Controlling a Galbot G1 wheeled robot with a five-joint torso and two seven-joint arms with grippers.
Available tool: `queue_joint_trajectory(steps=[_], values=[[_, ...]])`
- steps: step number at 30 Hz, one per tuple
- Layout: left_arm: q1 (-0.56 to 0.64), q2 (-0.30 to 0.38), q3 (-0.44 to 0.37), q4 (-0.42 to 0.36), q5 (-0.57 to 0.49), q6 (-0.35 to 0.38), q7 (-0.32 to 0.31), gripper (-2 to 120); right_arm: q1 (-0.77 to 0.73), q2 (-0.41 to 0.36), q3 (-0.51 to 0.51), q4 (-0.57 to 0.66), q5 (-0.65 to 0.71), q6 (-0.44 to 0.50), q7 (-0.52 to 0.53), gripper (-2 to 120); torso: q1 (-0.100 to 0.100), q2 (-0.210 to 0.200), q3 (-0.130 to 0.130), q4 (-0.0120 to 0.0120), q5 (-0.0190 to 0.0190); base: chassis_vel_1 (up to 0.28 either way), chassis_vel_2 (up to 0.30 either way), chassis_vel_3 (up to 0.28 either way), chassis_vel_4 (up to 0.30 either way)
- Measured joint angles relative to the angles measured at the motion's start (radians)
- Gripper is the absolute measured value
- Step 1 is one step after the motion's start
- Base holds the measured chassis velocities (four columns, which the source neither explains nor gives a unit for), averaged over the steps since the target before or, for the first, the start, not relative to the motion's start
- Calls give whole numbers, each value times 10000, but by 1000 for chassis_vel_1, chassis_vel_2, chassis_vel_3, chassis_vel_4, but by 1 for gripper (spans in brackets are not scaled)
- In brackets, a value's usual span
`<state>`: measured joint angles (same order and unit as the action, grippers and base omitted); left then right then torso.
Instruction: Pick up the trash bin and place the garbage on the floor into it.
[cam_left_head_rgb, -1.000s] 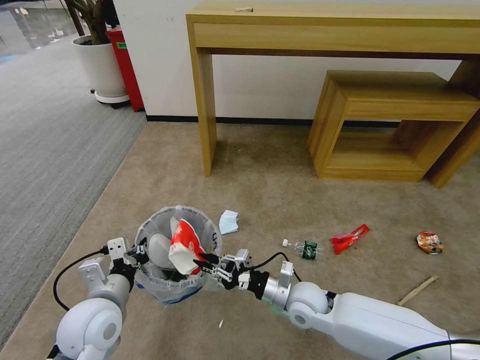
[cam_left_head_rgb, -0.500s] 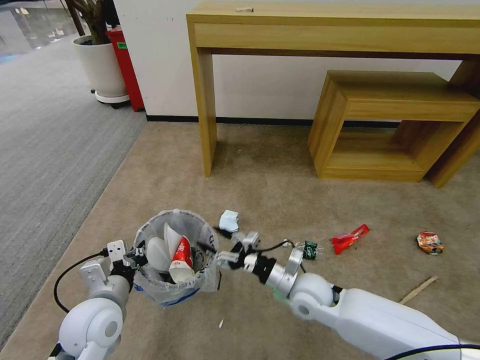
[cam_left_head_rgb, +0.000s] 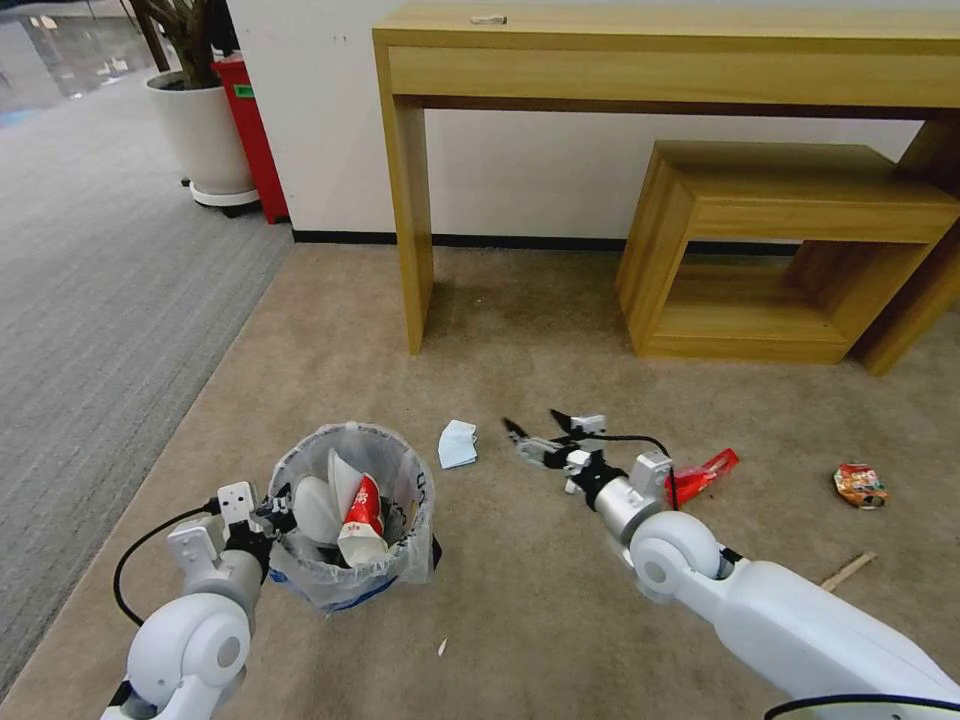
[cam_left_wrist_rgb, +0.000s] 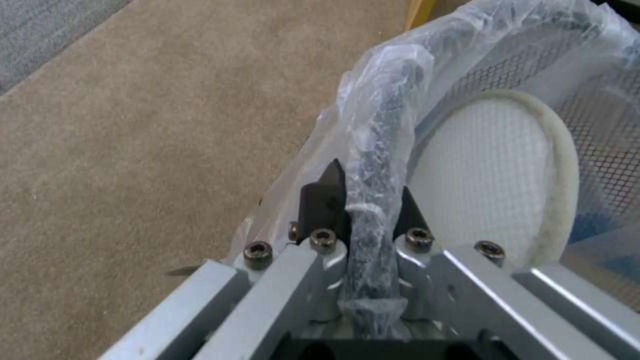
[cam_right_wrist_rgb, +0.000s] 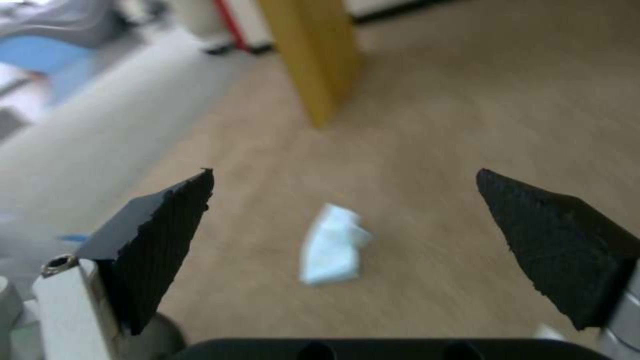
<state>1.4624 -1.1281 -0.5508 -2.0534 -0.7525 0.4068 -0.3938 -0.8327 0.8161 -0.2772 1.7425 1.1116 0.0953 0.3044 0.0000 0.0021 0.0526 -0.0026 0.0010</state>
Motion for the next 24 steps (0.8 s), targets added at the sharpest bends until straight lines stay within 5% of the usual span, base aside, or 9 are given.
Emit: queue_joint_trajectory(steps=[4,12,24], values=[[32,-10,2,8,34,-12,14,2,-461,577,532,-350,626,-122,1575,100,0,0,0,1,-1,0,0,0,0],[141,-44,9,8,133,-29,29,2,-682,1276,1057,-753,1455,-461,3138,100,0,0,0,3,-1,0,0,0,0],[182,-87,13,3,211,-108,79,2,-694,217,675,-1411,-1422,-1953,2394,100,0,0,0,3,0,0,0,0,0]])
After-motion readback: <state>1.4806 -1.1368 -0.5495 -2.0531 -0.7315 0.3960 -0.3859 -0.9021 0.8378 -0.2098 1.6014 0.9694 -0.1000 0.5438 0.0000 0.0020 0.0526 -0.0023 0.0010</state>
